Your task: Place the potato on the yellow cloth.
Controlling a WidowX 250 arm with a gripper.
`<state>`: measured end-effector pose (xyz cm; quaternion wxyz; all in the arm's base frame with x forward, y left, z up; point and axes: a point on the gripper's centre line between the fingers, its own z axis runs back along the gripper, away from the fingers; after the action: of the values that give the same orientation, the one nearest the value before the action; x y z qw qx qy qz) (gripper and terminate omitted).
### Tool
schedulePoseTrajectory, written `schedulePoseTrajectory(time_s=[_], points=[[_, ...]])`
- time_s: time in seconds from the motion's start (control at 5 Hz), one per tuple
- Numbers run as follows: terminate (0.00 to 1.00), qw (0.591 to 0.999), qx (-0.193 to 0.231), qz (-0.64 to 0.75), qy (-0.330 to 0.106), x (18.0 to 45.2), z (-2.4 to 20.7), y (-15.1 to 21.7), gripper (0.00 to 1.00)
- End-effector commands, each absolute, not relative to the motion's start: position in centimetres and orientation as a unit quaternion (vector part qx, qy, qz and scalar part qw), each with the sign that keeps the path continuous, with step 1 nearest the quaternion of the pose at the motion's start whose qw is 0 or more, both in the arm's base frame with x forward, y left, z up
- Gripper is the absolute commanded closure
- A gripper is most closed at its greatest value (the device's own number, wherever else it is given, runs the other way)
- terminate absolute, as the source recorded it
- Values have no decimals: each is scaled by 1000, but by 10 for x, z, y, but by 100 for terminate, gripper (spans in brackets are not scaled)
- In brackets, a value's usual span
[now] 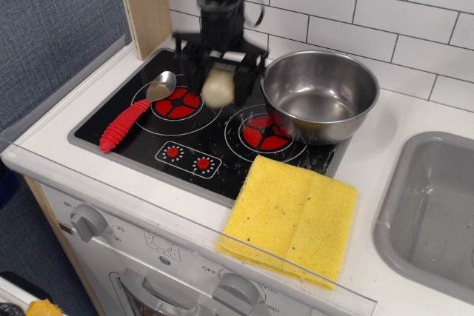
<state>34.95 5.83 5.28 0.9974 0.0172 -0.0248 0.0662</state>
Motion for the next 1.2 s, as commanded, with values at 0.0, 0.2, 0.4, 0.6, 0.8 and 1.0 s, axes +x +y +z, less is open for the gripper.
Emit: schedulePoseTrajectory(time_s=[0.0, 0.2, 0.4, 0.6, 0.8, 1.0], points=[[0, 999, 4, -10, -52, 281, 89, -19, 100], [0, 999, -1, -44, -30, 263, 69, -53, 100], [0, 999, 1, -46, -22, 258, 58, -63, 100], [0, 999, 8, -39, -18, 256, 54, -59, 100], [0, 999, 11, -40, -13, 254, 53, -61, 0], [0, 999, 20, -37, -20, 253, 61, -61, 0]])
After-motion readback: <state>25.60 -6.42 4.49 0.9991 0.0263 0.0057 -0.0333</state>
